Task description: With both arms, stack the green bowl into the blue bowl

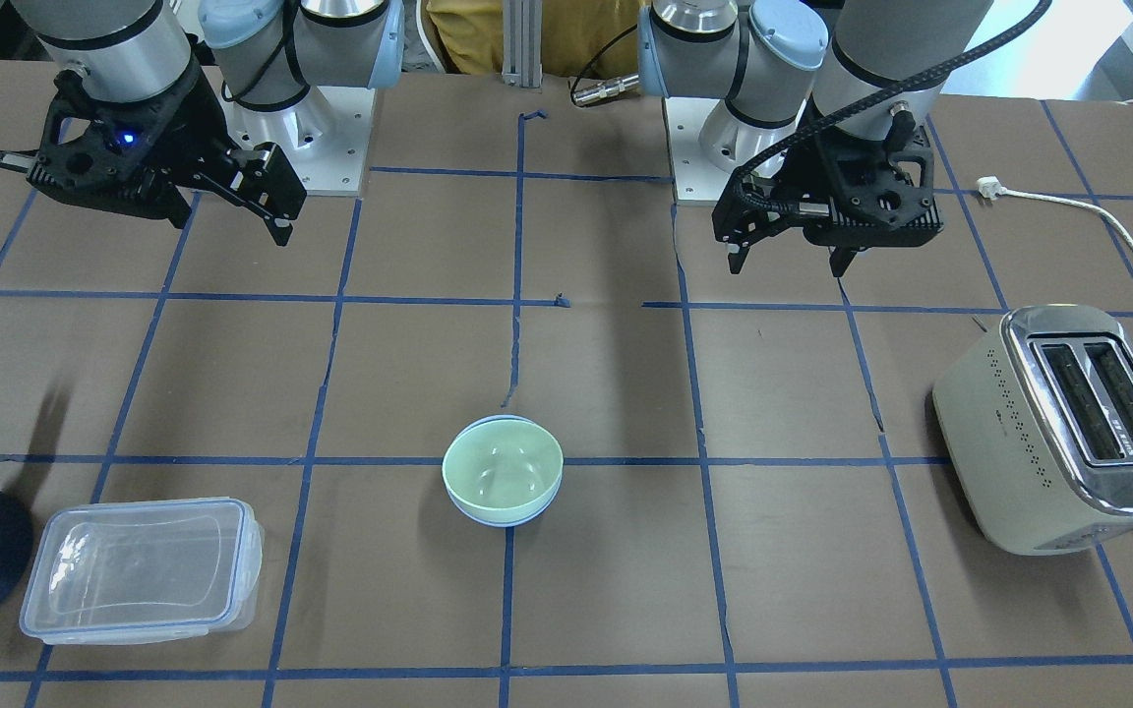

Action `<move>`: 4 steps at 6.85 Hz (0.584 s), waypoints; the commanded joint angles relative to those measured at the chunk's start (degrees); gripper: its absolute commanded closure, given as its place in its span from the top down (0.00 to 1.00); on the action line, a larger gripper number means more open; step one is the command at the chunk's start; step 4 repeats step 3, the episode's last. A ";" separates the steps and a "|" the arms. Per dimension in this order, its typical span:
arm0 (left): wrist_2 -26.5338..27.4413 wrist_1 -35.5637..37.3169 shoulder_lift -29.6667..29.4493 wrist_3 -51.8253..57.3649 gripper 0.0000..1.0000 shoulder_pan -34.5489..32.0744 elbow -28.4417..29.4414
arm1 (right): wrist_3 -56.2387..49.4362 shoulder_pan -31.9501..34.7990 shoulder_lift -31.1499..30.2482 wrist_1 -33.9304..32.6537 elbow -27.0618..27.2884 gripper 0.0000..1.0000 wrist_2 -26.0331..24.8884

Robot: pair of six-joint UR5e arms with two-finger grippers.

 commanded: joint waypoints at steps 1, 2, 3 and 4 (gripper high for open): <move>-0.01 0.00 0.11 -0.03 1.00 0.04 -0.15 | 0.11 0.00 -0.12 0.33 0.24 1.00 -0.12; -0.01 0.00 0.02 -0.03 1.00 -0.05 0.03 | 0.03 0.00 -0.12 0.41 0.33 1.00 -0.38; -0.01 0.00 0.02 0.06 1.00 -0.05 0.11 | 0.03 0.00 -0.21 0.50 0.33 1.00 -0.38; -0.01 0.00 0.02 0.06 1.00 -0.05 0.11 | 0.03 0.00 -0.21 0.50 0.33 1.00 -0.38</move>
